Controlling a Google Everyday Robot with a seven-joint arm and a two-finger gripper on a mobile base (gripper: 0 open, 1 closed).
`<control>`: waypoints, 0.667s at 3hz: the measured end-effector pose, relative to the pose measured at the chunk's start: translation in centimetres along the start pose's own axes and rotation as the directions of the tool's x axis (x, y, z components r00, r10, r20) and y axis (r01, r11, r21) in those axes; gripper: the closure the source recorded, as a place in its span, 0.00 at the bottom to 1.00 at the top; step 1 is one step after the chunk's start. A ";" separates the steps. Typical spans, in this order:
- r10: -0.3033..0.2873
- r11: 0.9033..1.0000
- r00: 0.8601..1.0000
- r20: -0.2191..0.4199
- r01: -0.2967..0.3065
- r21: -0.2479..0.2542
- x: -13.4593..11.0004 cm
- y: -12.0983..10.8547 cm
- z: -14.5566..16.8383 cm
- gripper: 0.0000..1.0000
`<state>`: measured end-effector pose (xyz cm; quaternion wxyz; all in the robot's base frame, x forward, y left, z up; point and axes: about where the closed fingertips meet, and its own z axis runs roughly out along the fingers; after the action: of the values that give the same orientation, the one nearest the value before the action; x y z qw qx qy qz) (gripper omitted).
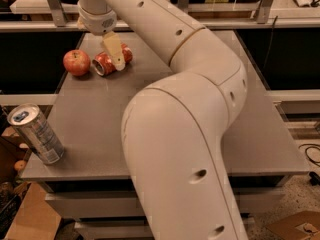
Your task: Move coke can near apple
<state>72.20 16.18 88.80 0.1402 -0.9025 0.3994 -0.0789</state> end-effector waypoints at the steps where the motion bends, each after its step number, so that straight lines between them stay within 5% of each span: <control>1: -0.122 0.992 0.992 0.031 0.122 0.010 -0.7 -1.1 -1.8 0.00; 2: -0.198 0.980 0.979 0.037 0.197 0.035 -1.0 -1.9 -3.4 0.00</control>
Offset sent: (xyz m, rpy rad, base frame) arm -0.0077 0.0019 0.0705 -0.0453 -0.0122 0.2977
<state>71.98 17.49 92.56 0.1539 -0.9368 0.3036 -0.0807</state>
